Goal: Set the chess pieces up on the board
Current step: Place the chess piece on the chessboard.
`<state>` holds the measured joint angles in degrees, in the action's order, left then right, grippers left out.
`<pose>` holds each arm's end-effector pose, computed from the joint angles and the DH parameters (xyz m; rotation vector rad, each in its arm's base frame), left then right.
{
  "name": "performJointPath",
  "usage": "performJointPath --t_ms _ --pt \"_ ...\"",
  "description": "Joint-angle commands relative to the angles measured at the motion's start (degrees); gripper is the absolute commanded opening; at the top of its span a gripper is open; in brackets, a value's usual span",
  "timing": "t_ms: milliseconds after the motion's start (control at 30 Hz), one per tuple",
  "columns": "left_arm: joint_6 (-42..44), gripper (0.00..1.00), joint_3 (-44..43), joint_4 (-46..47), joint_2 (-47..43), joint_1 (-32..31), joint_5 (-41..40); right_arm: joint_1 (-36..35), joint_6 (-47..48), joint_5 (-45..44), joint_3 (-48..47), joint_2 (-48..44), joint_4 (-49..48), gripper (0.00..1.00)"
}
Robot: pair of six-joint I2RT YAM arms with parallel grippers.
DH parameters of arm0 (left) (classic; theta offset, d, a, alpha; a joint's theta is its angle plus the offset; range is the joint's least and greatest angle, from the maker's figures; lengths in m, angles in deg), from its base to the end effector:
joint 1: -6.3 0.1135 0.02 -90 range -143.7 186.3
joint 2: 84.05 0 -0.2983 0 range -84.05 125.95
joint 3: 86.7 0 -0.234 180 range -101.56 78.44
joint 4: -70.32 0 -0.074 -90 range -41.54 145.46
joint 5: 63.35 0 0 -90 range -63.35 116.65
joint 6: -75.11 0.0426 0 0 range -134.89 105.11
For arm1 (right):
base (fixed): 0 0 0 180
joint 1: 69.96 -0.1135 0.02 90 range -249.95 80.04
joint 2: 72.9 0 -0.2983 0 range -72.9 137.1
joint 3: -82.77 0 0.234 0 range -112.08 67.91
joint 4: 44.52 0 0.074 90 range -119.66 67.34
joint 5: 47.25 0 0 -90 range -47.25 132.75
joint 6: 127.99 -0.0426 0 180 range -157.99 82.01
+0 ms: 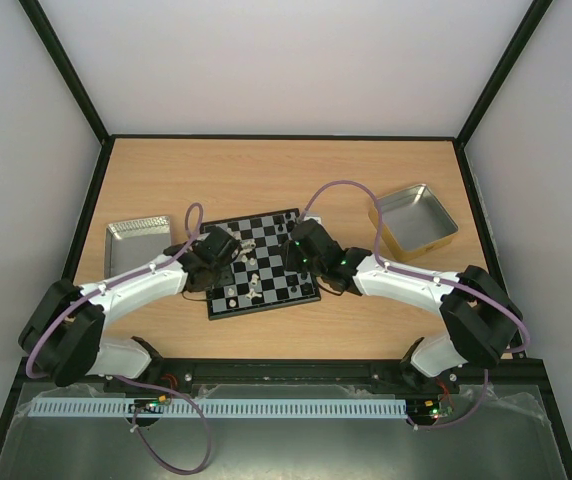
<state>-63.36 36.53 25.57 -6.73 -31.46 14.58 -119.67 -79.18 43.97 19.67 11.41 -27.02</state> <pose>0.1809 -0.1289 0.2173 -0.3118 2.6615 -0.1941 0.1930 0.2291 0.2528 -0.1903 2.3892 0.8379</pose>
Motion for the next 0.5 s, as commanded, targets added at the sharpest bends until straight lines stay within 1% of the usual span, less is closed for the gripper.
performJointPath --t_ms 0,100,300,333,400,467 --pt "-0.4 0.15 1.7 -2.4 0.4 -0.1 -0.3 0.2 -0.1 -0.1 0.3 0.5 -1.2 0.33" --pt "-0.2 0.19 1.6 -2.3 0.6 0.1 -0.4 0.3 0.1 0.5 0.2 0.6 -1.1 0.33" --pt "0.3 0.31 0.2 -2.3 -0.5 0.6 -0.4 0.2 1.0 2.8 -2.1 1.6 1.0 0.35" --pt "0.3 0.33 -0.1 -2.3 -1.0 0.7 -0.4 0.2 1.1 2.9 -2.4 1.7 1.4 0.35" --pt "0.5 0.42 -0.5 -2.1 -2.3 0.7 -0.5 0.2 1.4 3.1 -3.3 2.2 2.2 0.35" --pt "0.5 0.45 -0.9 -2.3 -4.3 0.9 -1.0 0.2 1.5 3.1 -4.0 2.7 3.2 0.36"
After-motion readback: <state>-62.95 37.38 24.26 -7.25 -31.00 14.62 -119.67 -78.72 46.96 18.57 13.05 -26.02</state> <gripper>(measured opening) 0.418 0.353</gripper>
